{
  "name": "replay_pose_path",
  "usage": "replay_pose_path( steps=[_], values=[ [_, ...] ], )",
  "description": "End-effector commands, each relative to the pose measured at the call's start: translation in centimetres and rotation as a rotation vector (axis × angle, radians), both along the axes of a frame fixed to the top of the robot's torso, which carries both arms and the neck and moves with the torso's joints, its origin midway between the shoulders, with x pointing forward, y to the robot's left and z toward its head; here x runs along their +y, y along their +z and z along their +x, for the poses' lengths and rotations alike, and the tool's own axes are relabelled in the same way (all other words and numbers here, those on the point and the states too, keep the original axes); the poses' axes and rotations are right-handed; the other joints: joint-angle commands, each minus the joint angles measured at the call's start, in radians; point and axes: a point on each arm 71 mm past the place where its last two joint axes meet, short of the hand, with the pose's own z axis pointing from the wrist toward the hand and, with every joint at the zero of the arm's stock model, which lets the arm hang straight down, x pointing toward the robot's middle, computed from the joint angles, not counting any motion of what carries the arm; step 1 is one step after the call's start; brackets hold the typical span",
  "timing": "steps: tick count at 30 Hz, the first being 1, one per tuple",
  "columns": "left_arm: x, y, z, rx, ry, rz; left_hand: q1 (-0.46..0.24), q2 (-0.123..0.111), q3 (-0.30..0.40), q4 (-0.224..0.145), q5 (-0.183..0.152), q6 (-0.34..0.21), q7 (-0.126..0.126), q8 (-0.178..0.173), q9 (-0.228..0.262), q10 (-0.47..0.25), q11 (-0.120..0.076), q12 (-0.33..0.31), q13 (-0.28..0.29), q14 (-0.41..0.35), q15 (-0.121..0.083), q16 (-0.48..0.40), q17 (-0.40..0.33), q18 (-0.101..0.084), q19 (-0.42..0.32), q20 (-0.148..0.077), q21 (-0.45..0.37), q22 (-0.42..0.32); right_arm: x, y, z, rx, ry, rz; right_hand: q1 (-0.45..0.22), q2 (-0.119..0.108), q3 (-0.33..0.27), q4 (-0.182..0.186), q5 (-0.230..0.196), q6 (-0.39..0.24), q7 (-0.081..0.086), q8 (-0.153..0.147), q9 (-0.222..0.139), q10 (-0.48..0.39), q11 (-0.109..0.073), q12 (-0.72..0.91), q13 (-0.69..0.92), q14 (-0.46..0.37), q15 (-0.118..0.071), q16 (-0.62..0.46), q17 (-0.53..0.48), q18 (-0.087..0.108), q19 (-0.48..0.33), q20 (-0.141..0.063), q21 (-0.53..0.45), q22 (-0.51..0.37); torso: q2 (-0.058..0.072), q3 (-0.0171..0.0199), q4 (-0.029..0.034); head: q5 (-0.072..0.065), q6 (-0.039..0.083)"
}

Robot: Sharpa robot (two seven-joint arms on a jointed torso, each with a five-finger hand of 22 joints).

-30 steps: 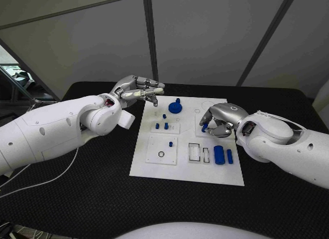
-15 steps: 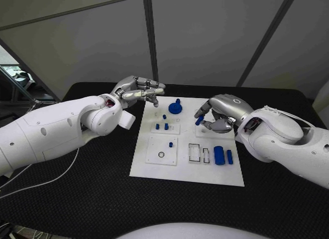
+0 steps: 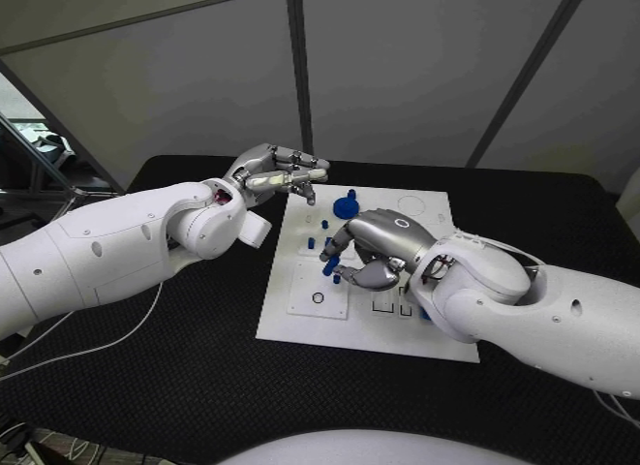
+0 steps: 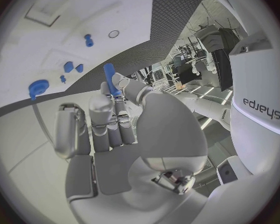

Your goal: Assemble the parts on the task board

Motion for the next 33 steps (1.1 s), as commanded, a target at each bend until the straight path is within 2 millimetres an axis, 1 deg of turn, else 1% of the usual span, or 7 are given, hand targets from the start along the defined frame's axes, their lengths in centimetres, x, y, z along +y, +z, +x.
replay_pose_path(
  steps=[1, 9, 12, 13, 15, 19, 33],
  values=[
    [-0.2, 0.2, 0.0, -0.008, -0.009, -0.014, -0.005, -0.002, -0.003, 0.001, -0.004, -0.002, 0.003, -0.005, 0.002, 0.002, 0.005, -0.006, 0.001, 0.003, 0.002, -0.005, -0.002, -0.013, 0.005, 0.000, -0.003, -0.001, 1.0, -0.7, -0.5, 0.031, 0.055, 0.003, 0.009, -0.001, 0.005, -0.004, 0.006, 0.000, 0.003, -0.003, 0.000, 0.010, -0.003, -0.007, 0.000, -0.002, -0.005, 0.004, 0.000, -0.011, 0.004, -0.001, 0.004, 0.007, 0.000, 0.0000, -0.0014, 0.004, -0.001],
    [-0.3, 0.2, 0.1, -0.010, -0.009, -0.015, -0.005, -0.002, -0.003, 0.001, -0.004, -0.002, 0.003, -0.005, 0.002, 0.002, 0.005, -0.006, 0.001, 0.003, 0.002, -0.005, -0.002, -0.013, 0.005, 0.000, -0.003, -0.001, 1.7, -3.1, -0.2, 0.069, 0.066, -0.032, 0.009, -0.001, 0.005, -0.004, 0.006, -0.001, 0.004, -0.003, -0.001, 0.008, -0.002, -0.009, -0.001, -0.002, -0.005, 0.005, 0.001, -0.011, 0.004, -0.001, 0.004, 0.007, 0.001, -0.0011, -0.0028, 0.009, -0.003],
    [-0.3, 0.2, 0.1, -0.011, -0.008, -0.015, -0.005, 0.000, -0.003, 0.002, -0.004, -0.001, 0.003, -0.005, 0.002, 0.002, 0.005, -0.006, 0.001, 0.003, 0.002, -0.006, -0.002, -0.013, 0.006, 0.000, -0.005, -0.002, 1.9, -3.6, -0.2, 0.076, 0.068, -0.037, 0.009, -0.001, 0.006, -0.004, 0.006, -0.002, 0.004, -0.004, -0.001, 0.007, -0.002, -0.011, -0.001, -0.002, -0.004, 0.004, 0.000, -0.011, 0.004, -0.001, 0.004, 0.007, 0.002, 0.0012, -0.0032, 0.011, -0.006],
    [-0.3, 0.2, 0.1, -0.011, -0.008, -0.015, -0.005, 0.000, -0.003, 0.002, -0.004, -0.001, 0.003, -0.005, 0.002, 0.002, 0.005, -0.006, 0.001, 0.003, 0.002, -0.006, -0.002, -0.013, 0.006, 0.000, -0.005, -0.002, 2.0, -3.7, -0.2, 0.078, 0.070, -0.038, 0.009, -0.001, 0.006, -0.004, 0.006, -0.002, 0.004, -0.004, -0.001, 0.007, -0.002, -0.011, -0.001, -0.002, -0.004, 0.004, 0.000, -0.011, 0.004, -0.001, 0.004, 0.007, 0.002, 0.0017, -0.0033, 0.012, -0.007],
    [-0.3, 0.2, 0.1, -0.011, -0.008, -0.015, -0.005, 0.000, -0.003, 0.002, -0.004, -0.001, 0.003, -0.005, 0.002, 0.002, 0.005, -0.006, 0.001, 0.003, 0.002, -0.006, -0.002, -0.013, 0.006, 0.000, -0.005, -0.002, 2.2, -3.9, -0.2, 0.083, 0.075, -0.041, 0.009, -0.001, 0.006, -0.004, 0.006, -0.002, 0.004, -0.004, -0.001, 0.007, -0.002, -0.011, -0.001, -0.002, -0.004, 0.004, 0.000, -0.011, 0.004, -0.001, 0.004, 0.007, 0.002, 0.0006, -0.0023, 0.014, -0.009],
    [-0.4, 0.2, 0.1, -0.011, -0.010, -0.016, -0.005, 0.000, -0.003, 0.002, -0.004, -0.001, 0.003, -0.005, 0.002, 0.002, 0.005, -0.006, 0.001, 0.003, 0.002, -0.006, -0.002, -0.013, 0.006, 0.000, -0.005, -0.002, 2.4, -4.2, -0.1, 0.088, 0.076, -0.050, 0.009, 0.000, 0.006, -0.004, 0.007, -0.003, 0.004, -0.004, -0.001, 0.007, -0.001, -0.012, -0.001, -0.003, -0.004, 0.005, 0.001, -0.011, 0.004, -0.001, 0.004, 0.007, 0.002, 0.0007, -0.0005, 0.014, -0.011],
    [-0.3, 0.2, 0.1, -0.010, -0.010, -0.015, -0.005, 0.000, -0.003, 0.002, -0.004, -0.001, 0.003, -0.005, 0.002, 0.002, 0.005, -0.006, 0.001, 0.003, 0.002, -0.006, -0.002, -0.013, 0.006, 0.000, -0.005, -0.002, 2.3, -4.9, 0.5, 0.082, 0.048, -0.109, 0.009, 0.001, 0.008, -0.003, 0.007, -0.004, 0.005, -0.005, -0.002, 0.006, 0.000, -0.014, -0.002, -0.003, -0.004, 0.002, -0.003, -0.010, 0.002, 0.000, 0.002, 0.003, 0.001, 0.0008, -0.0021, 0.018, -0.018]
  ],
)
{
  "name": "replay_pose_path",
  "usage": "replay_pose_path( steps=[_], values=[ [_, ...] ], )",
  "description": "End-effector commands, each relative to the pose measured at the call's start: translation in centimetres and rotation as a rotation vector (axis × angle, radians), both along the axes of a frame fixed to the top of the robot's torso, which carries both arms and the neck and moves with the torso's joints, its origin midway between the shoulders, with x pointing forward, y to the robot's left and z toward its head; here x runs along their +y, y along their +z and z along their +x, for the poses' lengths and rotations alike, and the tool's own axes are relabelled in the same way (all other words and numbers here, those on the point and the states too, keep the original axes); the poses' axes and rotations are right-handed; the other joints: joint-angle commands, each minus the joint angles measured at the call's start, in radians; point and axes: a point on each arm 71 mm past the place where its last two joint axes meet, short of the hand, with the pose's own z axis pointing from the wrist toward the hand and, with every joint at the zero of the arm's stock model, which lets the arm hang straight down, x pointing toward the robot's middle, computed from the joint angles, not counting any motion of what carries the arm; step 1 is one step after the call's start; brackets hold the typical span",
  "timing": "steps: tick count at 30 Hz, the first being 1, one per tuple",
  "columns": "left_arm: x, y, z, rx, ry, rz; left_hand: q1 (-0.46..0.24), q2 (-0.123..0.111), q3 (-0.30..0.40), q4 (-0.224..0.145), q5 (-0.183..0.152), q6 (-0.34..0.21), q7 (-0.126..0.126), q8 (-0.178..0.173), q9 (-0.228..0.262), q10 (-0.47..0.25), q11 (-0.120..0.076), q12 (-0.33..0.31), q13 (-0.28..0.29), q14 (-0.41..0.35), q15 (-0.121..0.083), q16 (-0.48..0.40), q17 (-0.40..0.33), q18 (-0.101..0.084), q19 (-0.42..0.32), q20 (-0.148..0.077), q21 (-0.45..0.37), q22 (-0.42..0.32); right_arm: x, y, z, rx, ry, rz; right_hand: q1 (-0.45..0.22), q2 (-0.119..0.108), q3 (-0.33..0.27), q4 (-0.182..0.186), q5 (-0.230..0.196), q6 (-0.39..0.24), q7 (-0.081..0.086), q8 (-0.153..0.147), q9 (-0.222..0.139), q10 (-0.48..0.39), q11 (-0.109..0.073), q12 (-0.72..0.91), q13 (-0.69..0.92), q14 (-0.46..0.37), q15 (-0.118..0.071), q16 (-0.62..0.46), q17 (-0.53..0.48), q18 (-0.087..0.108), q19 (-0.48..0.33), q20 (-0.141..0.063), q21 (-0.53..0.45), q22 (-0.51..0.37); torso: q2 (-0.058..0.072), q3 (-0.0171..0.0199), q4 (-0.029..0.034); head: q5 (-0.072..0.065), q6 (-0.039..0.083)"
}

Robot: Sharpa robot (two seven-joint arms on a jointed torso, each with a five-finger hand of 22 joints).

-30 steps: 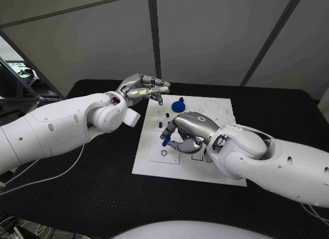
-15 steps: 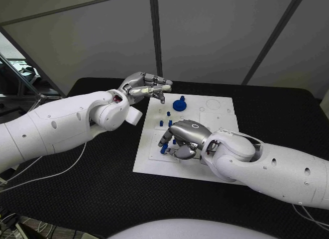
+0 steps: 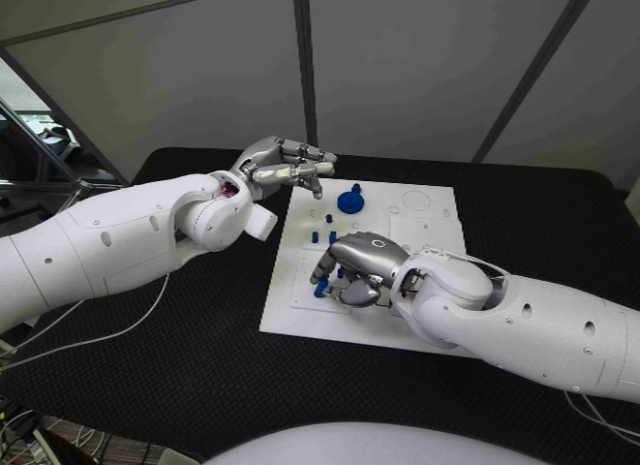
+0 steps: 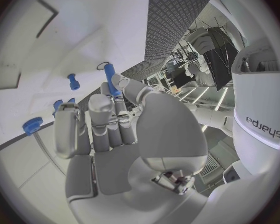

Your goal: Assemble the parts on the task board

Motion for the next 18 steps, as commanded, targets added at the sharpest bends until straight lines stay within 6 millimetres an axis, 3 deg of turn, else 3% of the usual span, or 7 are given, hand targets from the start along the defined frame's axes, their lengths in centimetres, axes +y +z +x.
replay_pose_path(
  steps=[1, 18],
  values=[
    [-0.09, 0.21, -0.02, -0.009, -0.008, -0.013, -0.005, 0.000, -0.003, 0.002, -0.004, -0.001, 0.003, -0.005, 0.001, 0.002, 0.005, -0.006, 0.001, 0.003, 0.002, -0.006, -0.001, -0.013, 0.006, 0.000, -0.005, -0.001, 0.00, -0.14, 0.09, -0.015, -0.004, -0.038, 0.009, 0.001, 0.005, -0.001, 0.003, -0.004, 0.005, -0.005, -0.001, 0.006, 0.000, 0.001, 0.001, -0.003, -0.004, 0.002, -0.002, -0.010, 0.002, -0.001, 0.002, 0.004, 0.000, -0.0001, -0.0005, 0.000, -0.002],
    [-0.09, 0.19, 0.00, -0.007, -0.011, -0.013, -0.005, 0.000, -0.003, 0.002, -0.004, -0.001, 0.003, -0.005, 0.001, 0.002, 0.005, -0.006, 0.001, 0.003, 0.002, -0.006, -0.001, -0.013, 0.006, 0.000, -0.005, -0.001, -0.26, -0.09, 0.29, -0.056, -0.027, -0.054, 0.009, 0.002, 0.006, -0.001, 0.003, -0.004, 0.005, -0.005, -0.001, 0.006, 0.000, 0.000, 0.001, -0.004, -0.004, 0.002, -0.002, -0.010, 0.001, 0.000, 0.001, 0.002, -0.001, 0.0002, -0.0004, -0.001, -0.002]
  ],
)
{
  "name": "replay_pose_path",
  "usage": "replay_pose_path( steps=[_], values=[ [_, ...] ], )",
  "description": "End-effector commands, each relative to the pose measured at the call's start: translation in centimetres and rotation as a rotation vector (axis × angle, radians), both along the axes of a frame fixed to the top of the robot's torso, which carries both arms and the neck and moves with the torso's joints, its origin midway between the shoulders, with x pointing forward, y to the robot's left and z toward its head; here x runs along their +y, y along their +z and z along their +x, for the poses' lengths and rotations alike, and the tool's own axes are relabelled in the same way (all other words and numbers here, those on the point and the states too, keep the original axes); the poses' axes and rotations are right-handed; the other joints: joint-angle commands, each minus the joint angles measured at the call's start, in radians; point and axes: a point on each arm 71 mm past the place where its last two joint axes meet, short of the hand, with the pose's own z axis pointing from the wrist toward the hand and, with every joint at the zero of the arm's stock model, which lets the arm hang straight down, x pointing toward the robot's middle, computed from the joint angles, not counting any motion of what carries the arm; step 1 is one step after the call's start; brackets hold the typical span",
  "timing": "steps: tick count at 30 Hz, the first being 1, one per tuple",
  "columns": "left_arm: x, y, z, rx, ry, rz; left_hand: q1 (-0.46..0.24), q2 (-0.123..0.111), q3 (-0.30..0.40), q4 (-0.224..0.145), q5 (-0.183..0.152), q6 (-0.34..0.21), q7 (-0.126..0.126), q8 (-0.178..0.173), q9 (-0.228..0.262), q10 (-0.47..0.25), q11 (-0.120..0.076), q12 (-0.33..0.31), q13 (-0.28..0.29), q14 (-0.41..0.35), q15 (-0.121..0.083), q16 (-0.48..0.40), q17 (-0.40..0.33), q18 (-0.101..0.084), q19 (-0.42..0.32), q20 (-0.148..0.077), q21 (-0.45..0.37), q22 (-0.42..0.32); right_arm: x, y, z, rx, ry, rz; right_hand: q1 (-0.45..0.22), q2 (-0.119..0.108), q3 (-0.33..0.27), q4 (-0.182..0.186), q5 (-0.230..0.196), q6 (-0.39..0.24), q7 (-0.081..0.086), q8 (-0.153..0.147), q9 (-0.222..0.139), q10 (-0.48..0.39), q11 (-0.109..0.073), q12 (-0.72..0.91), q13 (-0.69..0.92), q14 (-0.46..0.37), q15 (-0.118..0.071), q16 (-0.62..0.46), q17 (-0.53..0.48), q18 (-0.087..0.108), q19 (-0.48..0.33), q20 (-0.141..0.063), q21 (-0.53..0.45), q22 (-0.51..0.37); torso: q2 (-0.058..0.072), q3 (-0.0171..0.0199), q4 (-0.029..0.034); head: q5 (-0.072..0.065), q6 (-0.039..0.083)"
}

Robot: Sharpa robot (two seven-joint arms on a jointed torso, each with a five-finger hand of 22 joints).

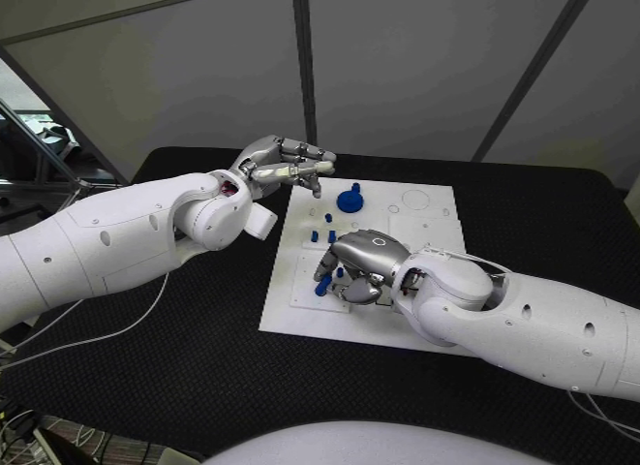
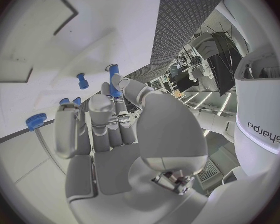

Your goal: Assemble the parts on the task board

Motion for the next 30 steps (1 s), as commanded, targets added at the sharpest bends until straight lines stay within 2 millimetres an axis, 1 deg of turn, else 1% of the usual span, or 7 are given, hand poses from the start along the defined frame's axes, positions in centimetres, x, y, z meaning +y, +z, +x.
replay_pose_path(
  steps=[1, 6, 14, 23, 30],
  values=[
    [-0.14, 0.19, -0.01, -0.007, -0.011, -0.013, -0.005, 0.000, -0.003, 0.002, -0.004, -0.001, 0.003, -0.005, 0.002, 0.002, 0.005, -0.006, 0.001, 0.003, 0.002, -0.006, -0.001, -0.013, 0.006, 0.000, -0.005, -0.001, -0.01, -0.02, 0.07, -0.016, -0.004, -0.016, 0.009, 0.002, 0.006, -0.001, 0.003, -0.004, 0.005, -0.005, -0.001, 0.006, 0.000, 0.001, 0.000, -0.004, -0.004, 0.002, -0.001, -0.010, 0.001, 0.000, 0.001, 0.002, 0.000, 0.0000, 0.0007, -0.001, 0.001],
    [-0.15, 0.19, -0.01, -0.007, -0.011, -0.013, -0.004, 0.001, -0.004, 0.002, -0.004, -0.001, 0.003, -0.006, 0.002, 0.002, 0.005, -0.007, 0.002, 0.003, 0.002, -0.007, -0.001, -0.013, 0.007, -0.001, -0.006, -0.003, 0.16, -0.06, -0.01, -0.012, 0.005, -0.023, 0.008, 0.002, 0.006, 0.000, 0.003, -0.003, 0.005, -0.004, -0.001, 0.006, 0.000, 0.001, 0.000, -0.004, -0.003, 0.002, -0.002, -0.010, 0.001, 0.000, 0.001, 0.002, 0.000, -0.0003, 0.0009, -0.001, 0.001],
    [-0.11, 0.19, -0.02, -0.007, -0.011, -0.013, -0.004, 0.001, -0.004, 0.002, -0.004, -0.001, 0.003, -0.006, 0.002, 0.002, 0.005, -0.007, 0.002, 0.003, 0.002, -0.007, -0.001, -0.013, 0.007, -0.001, -0.006, -0.003, -0.06, -0.03, -0.04, -0.028, 0.002, -0.035, 0.008, 0.002, 0.005, 0.000, 0.003, -0.003, 0.005, -0.004, -0.001, 0.007, 0.000, 0.000, 0.000, -0.004, -0.003, 0.003, 0.000, -0.010, 0.000, 0.000, 0.001, 0.002, 0.000, -0.0004, -0.0008, 0.000, 0.000],
    [-0.06, 0.18, -0.01, -0.007, -0.010, -0.012, -0.004, 0.001, -0.004, 0.002, -0.004, -0.001, 0.003, -0.006, 0.002, 0.002, 0.005, -0.007, 0.002, 0.003, 0.002, -0.007, -0.001, -0.013, 0.007, -0.001, -0.006, -0.003, -0.13, 0.27, -0.53, -0.045, 0.012, -0.037, 0.007, 0.002, 0.005, 0.000, 0.003, -0.002, 0.005, -0.003, -0.001, 0.007, 0.000, 0.000, 0.001, -0.004, -0.003, 0.003, -0.001, -0.010, 0.001, 0.000, 0.001, 0.003, -0.001, -0.0001, -0.0001, 0.000, 0.000],
    [-0.06, 0.17, -0.01, -0.006, -0.011, -0.012, -0.004, 0.001, -0.004, 0.002, -0.004, -0.001, 0.003, -0.006, 0.002, 0.002, 0.005, -0.007, 0.002, 0.003, 0.002, -0.007, -0.001, -0.013, 0.007, -0.001, -0.006, -0.003, 0.01, 0.42, -0.79, -0.056, 0.013, -0.047, 0.006, 0.001, 0.005, 0.000, 0.002, -0.001, 0.005, -0.003, -0.001, 0.008, 0.000, 0.000, 0.001, -0.004, -0.003, 0.003, -0.001, -0.010, 0.001, 0.000, 0.001, 0.002, 0.000, -0.0007, 0.0007, -0.001, -0.001]
  ],
)
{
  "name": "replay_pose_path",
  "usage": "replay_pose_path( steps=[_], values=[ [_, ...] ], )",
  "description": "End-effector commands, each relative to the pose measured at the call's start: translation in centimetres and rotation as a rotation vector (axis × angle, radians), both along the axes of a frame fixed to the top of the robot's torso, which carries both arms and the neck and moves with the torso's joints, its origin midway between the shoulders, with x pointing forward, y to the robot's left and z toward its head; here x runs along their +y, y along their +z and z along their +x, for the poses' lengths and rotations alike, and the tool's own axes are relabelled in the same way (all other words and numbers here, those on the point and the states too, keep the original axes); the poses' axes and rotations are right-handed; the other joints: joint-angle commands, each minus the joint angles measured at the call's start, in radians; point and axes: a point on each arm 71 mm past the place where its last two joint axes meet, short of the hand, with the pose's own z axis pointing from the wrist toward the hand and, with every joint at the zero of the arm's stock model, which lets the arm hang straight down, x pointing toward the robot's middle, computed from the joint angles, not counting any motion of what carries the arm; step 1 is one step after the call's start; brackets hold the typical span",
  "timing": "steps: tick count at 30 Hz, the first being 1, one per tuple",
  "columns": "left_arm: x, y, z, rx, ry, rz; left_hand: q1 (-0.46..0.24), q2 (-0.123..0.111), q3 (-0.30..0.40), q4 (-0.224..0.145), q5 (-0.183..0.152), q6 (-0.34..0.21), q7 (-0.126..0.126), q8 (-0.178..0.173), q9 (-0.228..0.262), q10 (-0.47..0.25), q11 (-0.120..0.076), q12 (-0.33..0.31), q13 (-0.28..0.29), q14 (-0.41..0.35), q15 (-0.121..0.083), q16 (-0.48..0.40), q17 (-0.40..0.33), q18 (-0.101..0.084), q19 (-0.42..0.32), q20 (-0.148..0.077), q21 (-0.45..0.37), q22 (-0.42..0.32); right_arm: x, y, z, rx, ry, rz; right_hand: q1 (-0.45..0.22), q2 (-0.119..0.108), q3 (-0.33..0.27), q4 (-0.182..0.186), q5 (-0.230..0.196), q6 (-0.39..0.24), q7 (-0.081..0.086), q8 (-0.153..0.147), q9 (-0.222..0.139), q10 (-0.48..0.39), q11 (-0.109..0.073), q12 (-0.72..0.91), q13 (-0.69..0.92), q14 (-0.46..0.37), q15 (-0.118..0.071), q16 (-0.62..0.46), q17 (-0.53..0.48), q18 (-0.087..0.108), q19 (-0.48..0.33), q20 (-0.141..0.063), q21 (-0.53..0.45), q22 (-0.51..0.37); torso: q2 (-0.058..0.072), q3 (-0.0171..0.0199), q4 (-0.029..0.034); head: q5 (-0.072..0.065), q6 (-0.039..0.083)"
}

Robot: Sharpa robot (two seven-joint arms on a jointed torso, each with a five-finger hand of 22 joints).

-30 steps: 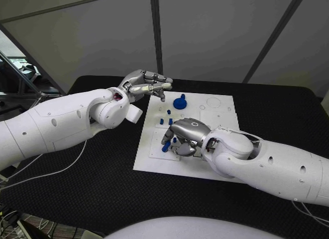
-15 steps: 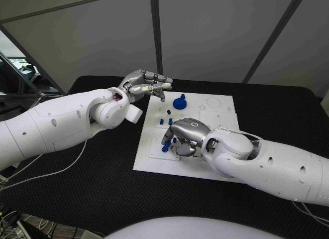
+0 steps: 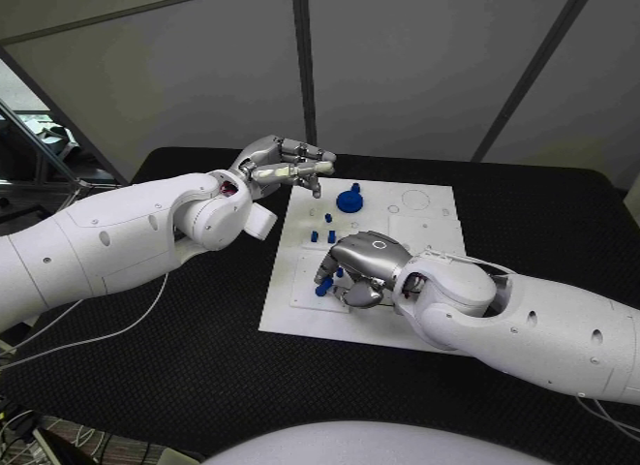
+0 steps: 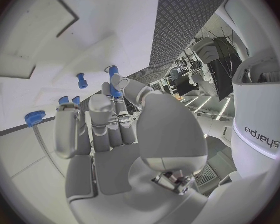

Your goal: Assemble the parts on the task board

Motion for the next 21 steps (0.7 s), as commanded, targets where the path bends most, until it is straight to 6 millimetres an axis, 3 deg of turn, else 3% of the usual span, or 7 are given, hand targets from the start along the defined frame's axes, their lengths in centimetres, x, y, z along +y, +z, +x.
replay_pose_path(
  steps=[1, 21],
  values=[
    [-0.07, 0.18, -0.01, -0.006, -0.009, -0.012, -0.004, 0.001, -0.004, 0.002, -0.004, -0.001, 0.003, -0.006, 0.001, 0.002, 0.005, -0.007, 0.002, 0.003, 0.002, -0.004, -0.001, -0.013, 0.007, -0.001, -0.006, -0.001, 0.07, 0.12, -0.06, -0.022, -0.002, -0.020, 0.005, 0.001, 0.004, 0.000, 0.002, 0.000, 0.005, -0.002, 0.002, 0.006, 0.003, 0.003, 0.001, -0.004, -0.003, 0.003, 0.000, -0.010, 0.000, 0.000, 0.001, 0.002, 0.001, -0.0003, 0.0009, -0.001, -0.001],
    [-0.08, 0.20, -0.07, -0.005, -0.011, -0.012, -0.004, 0.001, -0.004, 0.002, -0.004, -0.001, 0.003, -0.006, 0.001, 0.002, 0.005, -0.007, 0.002, 0.003, 0.002, -0.004, -0.001, -0.013, 0.007, -0.001, -0.006, -0.001, 1.01, -0.20, -0.07, -0.071, -0.036, -0.141, -0.013, -0.011, -0.005, 0.006, -0.009, 0.000, 0.004, -0.003, 0.001, 0.003, 0.004, -0.007, 0.000, -0.007, -0.002, 0.000, -0.006, -0.008, -0.005, 0.002, -0.003, -0.004, 0.000, -0.0001, 0.0009, 0.001, -0.006]
  ],
)
